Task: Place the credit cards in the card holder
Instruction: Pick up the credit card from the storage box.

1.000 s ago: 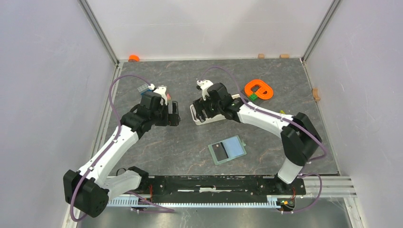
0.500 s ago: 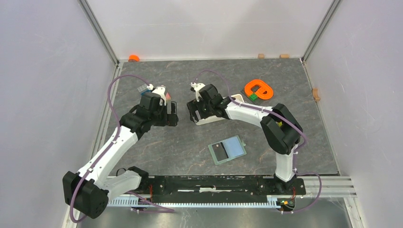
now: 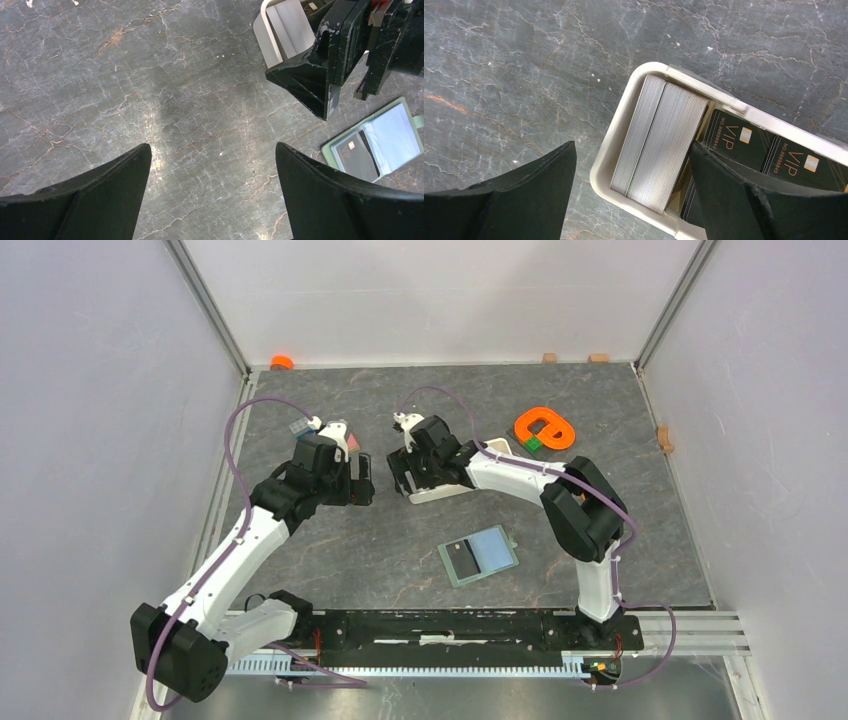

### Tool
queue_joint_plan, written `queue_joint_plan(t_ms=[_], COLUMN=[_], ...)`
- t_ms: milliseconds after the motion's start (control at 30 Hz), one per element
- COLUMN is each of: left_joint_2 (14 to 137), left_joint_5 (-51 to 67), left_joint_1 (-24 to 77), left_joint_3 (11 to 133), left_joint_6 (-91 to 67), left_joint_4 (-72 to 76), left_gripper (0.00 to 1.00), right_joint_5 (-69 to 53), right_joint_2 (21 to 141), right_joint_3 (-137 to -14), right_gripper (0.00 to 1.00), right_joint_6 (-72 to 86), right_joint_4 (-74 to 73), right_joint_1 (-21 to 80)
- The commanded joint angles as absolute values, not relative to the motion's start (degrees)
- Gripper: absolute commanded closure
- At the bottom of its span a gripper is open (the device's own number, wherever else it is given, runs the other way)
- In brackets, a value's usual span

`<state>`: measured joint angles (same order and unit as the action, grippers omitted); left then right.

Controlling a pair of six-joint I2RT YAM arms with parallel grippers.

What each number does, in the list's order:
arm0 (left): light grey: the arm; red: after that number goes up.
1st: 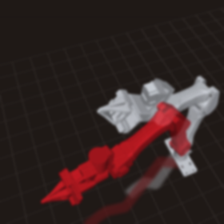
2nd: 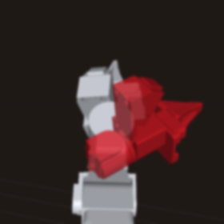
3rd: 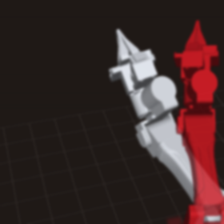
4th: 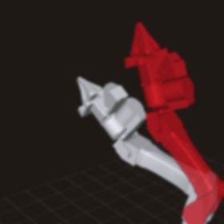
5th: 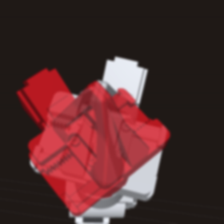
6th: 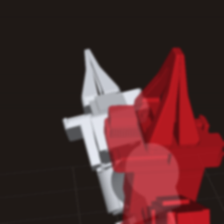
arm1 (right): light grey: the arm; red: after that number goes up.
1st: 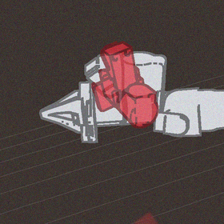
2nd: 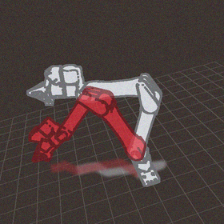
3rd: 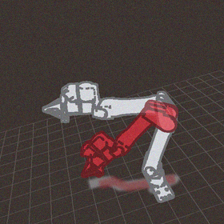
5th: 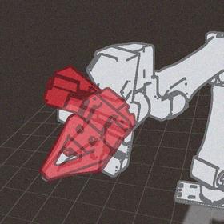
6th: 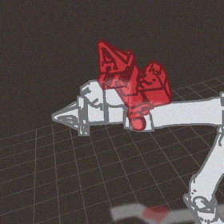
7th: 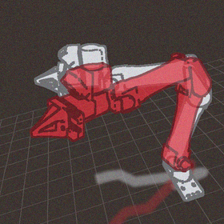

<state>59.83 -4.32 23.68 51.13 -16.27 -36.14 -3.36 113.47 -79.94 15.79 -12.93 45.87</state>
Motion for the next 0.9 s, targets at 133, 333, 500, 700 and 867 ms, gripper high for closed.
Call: queue_joint_plan(t_ms=[133,333,500,700,867], left_joint_2=[58.42,58.37,58.44,57.79,55.72], left_joint_5=[-4.3,-4.21,-4.29,-5.11,-7.64], left_joint_1=[23.31,23.25,23.26,23.25,22.86], left_joint_3=[50.67,50.55,50.64,50.76,50.27], left_joint_6=[-13.89,-13.84,-13.88,-14.14,-14.76], left_joint_4=[-35.2,-35.2,-35.23,-35.23,-34.84], left_gripper=[0.0,0.0,0.0,0.0,0.0], right_joint_5=[-4.89,-2.86,-1.49,4.2,7.5], right_joint_2=[111.8,113.64,115.21,116.67,118.35], right_joint_3=[-83.41,-84.01,-84.82,-84.8,-86.31], right_gripper=[0.14,0.14,0.1,0.1,0.12], right_joint_6=[16.62,17.03,18.17,19.31,19.52], right_joint_4=[-11.34,-12.99,-14.44,-15.76,-17.3], right_joint_1=[47.81,47.82,48.22,49.93,51.15])
